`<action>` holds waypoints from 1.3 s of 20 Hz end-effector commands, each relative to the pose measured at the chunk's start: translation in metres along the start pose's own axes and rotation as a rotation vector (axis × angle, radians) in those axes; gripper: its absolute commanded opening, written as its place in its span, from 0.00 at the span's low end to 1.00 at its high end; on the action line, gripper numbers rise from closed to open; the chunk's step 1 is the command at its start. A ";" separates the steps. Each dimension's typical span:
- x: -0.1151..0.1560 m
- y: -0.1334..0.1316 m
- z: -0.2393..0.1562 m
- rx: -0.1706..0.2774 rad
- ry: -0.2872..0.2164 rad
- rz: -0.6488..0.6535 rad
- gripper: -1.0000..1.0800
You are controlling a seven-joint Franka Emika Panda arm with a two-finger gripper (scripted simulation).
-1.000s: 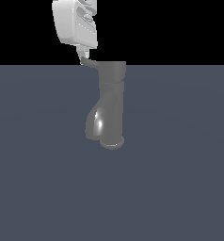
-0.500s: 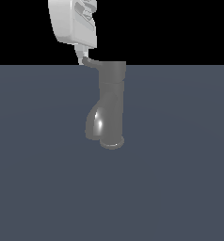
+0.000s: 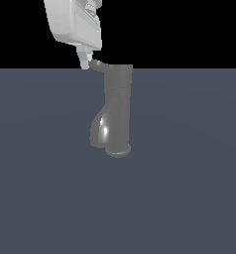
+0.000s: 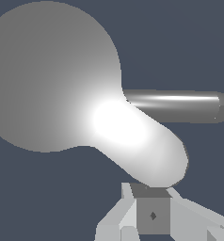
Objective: Turn on the faucet by rotating a designated handle.
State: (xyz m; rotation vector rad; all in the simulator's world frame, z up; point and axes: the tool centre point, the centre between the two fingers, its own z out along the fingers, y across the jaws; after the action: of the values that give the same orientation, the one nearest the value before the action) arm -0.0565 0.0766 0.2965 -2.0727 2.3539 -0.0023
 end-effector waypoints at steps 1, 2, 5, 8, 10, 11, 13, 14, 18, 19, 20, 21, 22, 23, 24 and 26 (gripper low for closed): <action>0.013 0.007 0.000 -0.004 0.003 0.017 0.00; 0.015 0.011 0.000 -0.004 0.003 0.017 0.00; 0.009 0.010 0.000 -0.002 0.002 0.000 0.00; 0.024 0.015 0.000 -0.002 0.002 0.004 0.00; 0.034 0.018 0.000 -0.003 0.002 0.006 0.00; 0.039 0.019 0.000 -0.003 0.002 0.007 0.00; 0.050 0.022 0.000 -0.003 0.002 0.009 0.00; 0.055 0.024 0.000 -0.004 0.002 0.011 0.00; 0.077 0.030 -0.001 -0.004 0.003 0.016 0.00; 0.077 0.030 -0.001 -0.004 0.003 0.016 0.00; 0.047 0.032 0.000 -0.003 0.003 -0.035 0.00; 0.053 0.029 0.000 -0.003 0.003 -0.032 0.00; 0.059 0.027 0.000 -0.003 0.003 -0.028 0.00; 0.065 0.024 0.000 -0.003 0.003 -0.025 0.00; 0.072 0.022 0.000 -0.003 0.003 -0.021 0.00; 0.084 0.017 -0.001 -0.004 0.003 -0.014 0.00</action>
State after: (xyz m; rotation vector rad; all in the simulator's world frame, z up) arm -0.0905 0.0284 0.2967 -2.1536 2.2932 0.0051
